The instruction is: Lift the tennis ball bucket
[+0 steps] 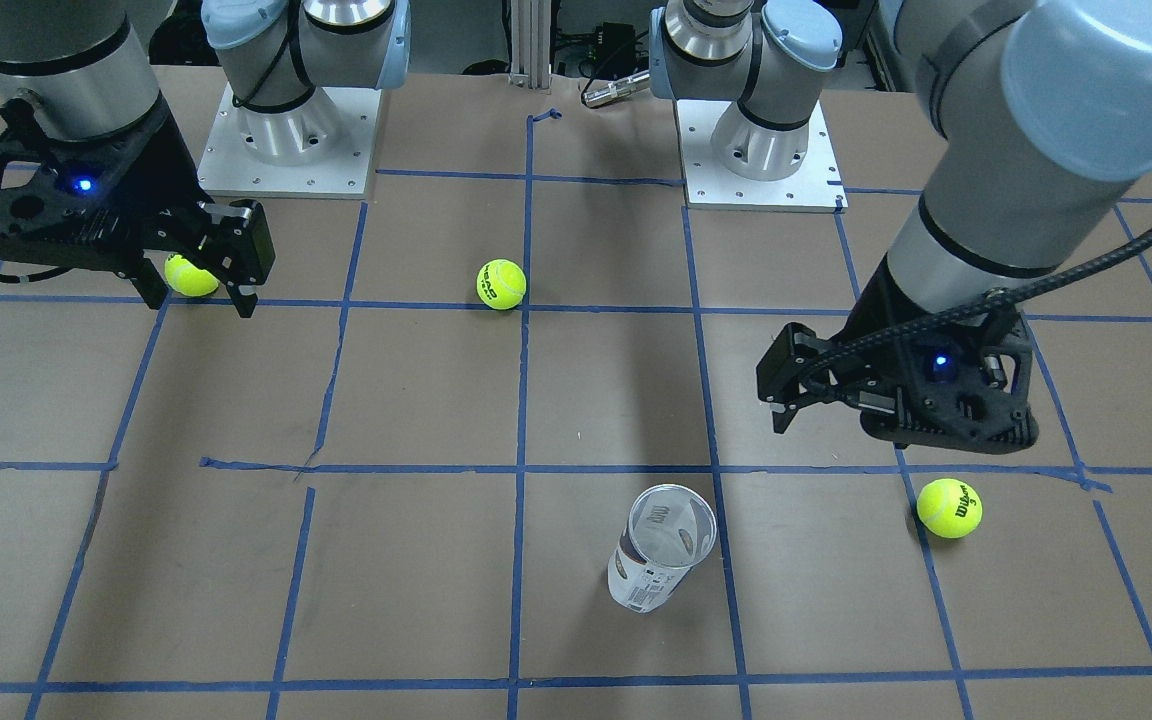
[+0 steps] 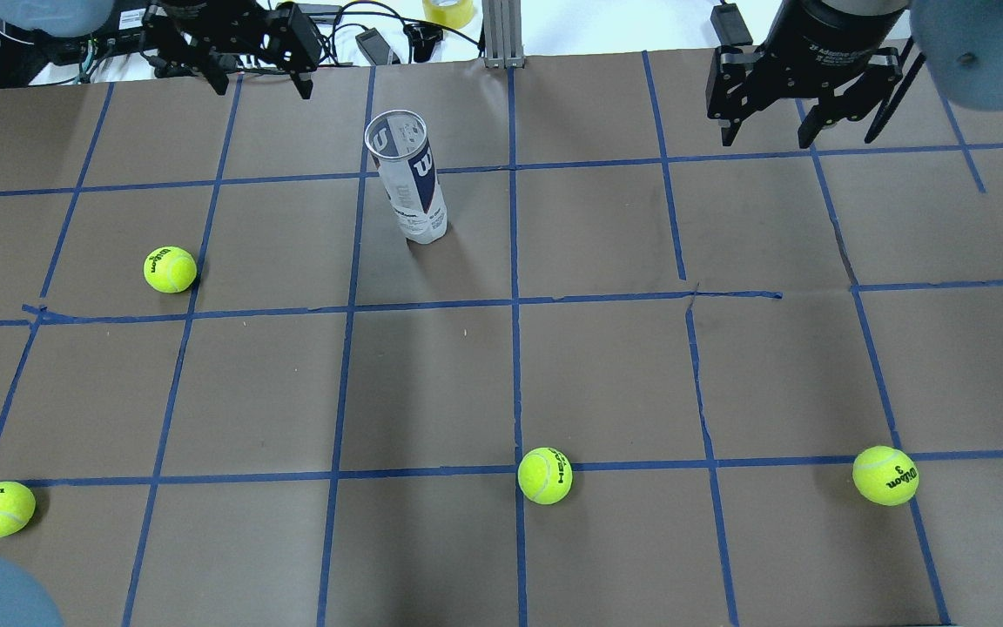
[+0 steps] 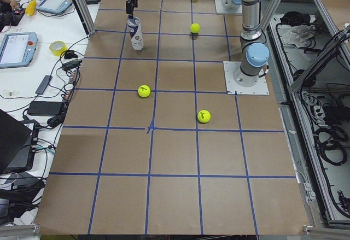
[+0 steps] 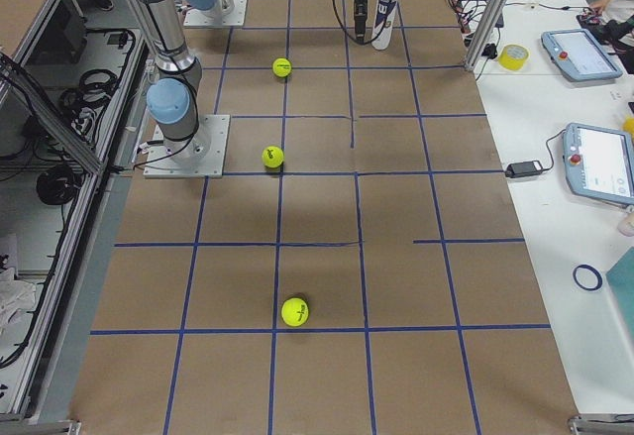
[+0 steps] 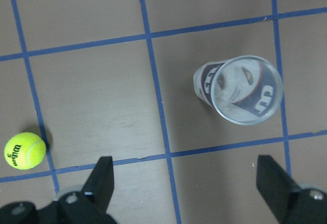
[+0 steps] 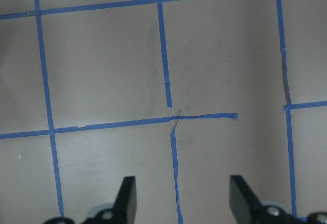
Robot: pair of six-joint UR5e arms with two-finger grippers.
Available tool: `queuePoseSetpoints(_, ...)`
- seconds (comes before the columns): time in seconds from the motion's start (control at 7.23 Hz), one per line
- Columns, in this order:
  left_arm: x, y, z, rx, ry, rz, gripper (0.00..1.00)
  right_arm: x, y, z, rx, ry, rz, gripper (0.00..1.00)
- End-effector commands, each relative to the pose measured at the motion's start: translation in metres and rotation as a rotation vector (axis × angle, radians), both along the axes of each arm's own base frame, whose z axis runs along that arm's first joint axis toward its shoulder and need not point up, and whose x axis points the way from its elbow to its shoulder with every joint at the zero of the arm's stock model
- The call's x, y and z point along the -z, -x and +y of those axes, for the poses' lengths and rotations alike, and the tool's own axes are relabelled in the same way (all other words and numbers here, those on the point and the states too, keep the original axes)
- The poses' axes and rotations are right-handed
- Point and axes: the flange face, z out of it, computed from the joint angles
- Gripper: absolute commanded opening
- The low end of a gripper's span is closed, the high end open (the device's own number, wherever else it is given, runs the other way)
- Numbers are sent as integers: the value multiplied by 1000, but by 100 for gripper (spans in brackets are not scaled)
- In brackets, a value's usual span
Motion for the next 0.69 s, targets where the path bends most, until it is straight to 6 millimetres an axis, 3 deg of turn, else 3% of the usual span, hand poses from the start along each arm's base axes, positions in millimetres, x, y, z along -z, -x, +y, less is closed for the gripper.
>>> queuePoseSetpoints(0.0,-1,-32,30,-32,-4,1,100,-3,0,0,1,4,-8,24)
queuePoseSetpoints(0.14,-8,-43,36,-46,6,1,100,-5,0,1,3,0,-13,10)
queuePoseSetpoints(0.28,-12,-39,45,-45,9,1,100,-6,1,2,4,1,-13,2)
queuePoseSetpoints(0.55,-13,-39,56,-56,6,7,100,-9,-2,4,1,4,-40,0)
